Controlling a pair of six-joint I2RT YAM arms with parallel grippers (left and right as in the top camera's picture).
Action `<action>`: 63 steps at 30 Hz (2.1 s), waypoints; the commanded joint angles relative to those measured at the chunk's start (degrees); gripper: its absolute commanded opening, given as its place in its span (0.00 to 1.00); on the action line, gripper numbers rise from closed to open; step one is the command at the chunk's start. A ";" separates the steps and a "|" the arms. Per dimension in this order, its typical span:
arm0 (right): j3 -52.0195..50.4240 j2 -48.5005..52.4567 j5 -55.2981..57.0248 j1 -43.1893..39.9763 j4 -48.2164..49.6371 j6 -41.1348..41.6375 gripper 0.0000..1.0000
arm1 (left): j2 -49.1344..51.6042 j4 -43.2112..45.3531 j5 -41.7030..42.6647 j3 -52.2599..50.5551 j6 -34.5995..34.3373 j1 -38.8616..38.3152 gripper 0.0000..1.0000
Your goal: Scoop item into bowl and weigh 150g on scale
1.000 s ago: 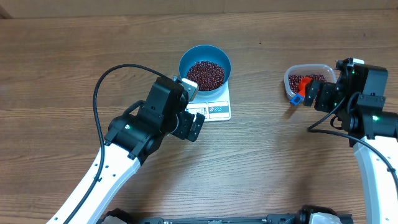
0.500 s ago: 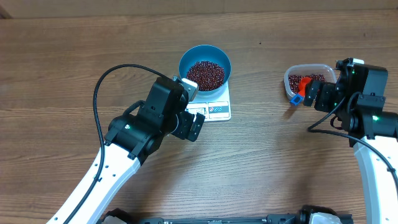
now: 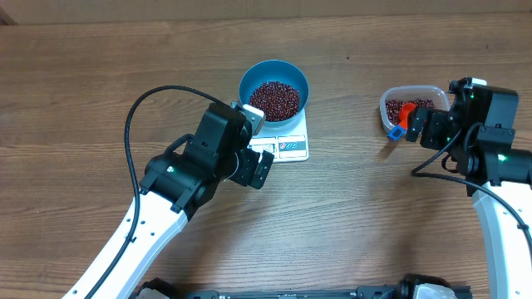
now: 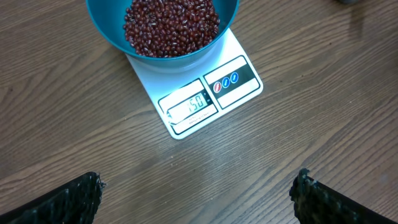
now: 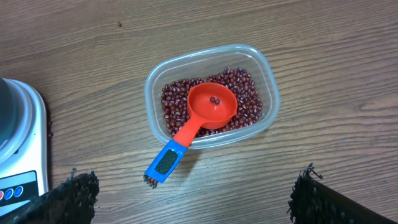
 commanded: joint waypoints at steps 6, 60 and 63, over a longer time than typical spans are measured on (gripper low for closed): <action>1.49 0.07 0.52 -0.22 0.35 0.13 1.00 | 0.33 -0.02 0.46 -0.22 0.87 0.07 1.00; 1.49 0.07 0.52 -0.22 0.35 0.13 1.00 | 23.30 7.02 3.43 -0.20 -21.51 0.07 1.00; 1.49 0.07 0.52 -0.22 0.35 0.13 1.00 | 23.30 7.13 3.41 -0.20 -21.51 0.07 1.00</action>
